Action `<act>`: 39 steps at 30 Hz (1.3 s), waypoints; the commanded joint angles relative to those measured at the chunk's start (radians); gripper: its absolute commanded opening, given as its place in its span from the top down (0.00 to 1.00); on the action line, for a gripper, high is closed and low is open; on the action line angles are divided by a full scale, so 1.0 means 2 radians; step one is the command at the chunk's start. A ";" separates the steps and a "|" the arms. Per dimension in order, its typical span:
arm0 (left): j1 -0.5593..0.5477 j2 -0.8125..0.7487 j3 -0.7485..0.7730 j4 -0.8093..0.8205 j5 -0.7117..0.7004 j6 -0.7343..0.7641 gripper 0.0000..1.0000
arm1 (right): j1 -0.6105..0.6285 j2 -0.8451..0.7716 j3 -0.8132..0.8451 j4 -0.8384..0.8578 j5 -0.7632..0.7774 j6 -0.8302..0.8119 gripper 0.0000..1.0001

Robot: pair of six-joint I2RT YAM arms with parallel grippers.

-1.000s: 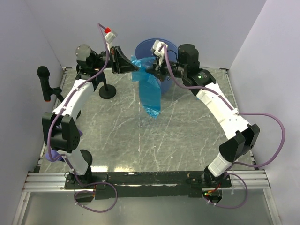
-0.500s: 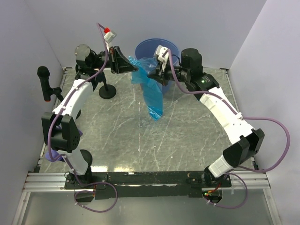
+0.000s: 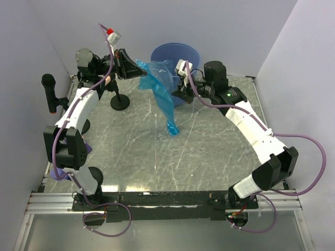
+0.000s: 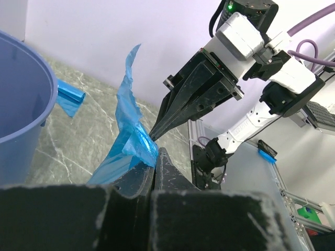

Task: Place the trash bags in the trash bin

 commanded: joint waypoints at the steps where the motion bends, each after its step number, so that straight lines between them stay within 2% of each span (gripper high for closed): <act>1: -0.003 -0.032 -0.004 0.013 -0.006 0.000 0.99 | 0.003 -0.026 0.036 0.026 -0.033 0.014 0.76; 4: -0.008 -0.035 -0.012 0.013 -0.006 -0.002 0.99 | 0.020 -0.013 0.059 0.032 -0.037 0.008 0.54; 7: -0.014 -0.036 -0.013 0.011 -0.004 -0.002 0.99 | 0.032 0.009 0.081 0.035 -0.026 0.001 0.42; 11: -0.023 -0.038 -0.017 0.007 0.000 -0.002 0.99 | 0.040 0.044 0.117 0.039 -0.022 0.000 0.37; 16: -0.028 -0.043 -0.023 0.007 0.004 -0.002 0.99 | 0.048 0.081 0.155 0.037 -0.009 -0.009 0.37; 18: -0.028 -0.044 -0.023 0.010 0.007 -0.003 0.99 | 0.050 0.091 0.163 0.031 -0.014 -0.014 0.40; 19: -0.028 -0.044 -0.022 0.010 0.007 -0.003 0.99 | 0.050 0.094 0.165 0.028 -0.017 -0.016 0.46; 21: -0.028 -0.042 -0.022 0.015 0.010 -0.008 0.99 | 0.050 0.094 0.163 0.026 -0.022 -0.019 0.67; 22: -0.028 -0.042 -0.022 0.013 0.010 -0.009 0.99 | 0.050 0.091 0.161 0.026 -0.027 -0.021 0.83; 24: -0.027 -0.044 -0.021 0.004 0.008 -0.002 0.99 | 0.049 0.082 0.152 0.029 -0.030 -0.020 0.99; 39: -0.013 -0.036 -0.008 0.021 0.007 -0.020 0.99 | 0.006 0.007 0.045 0.013 -0.043 -0.023 1.00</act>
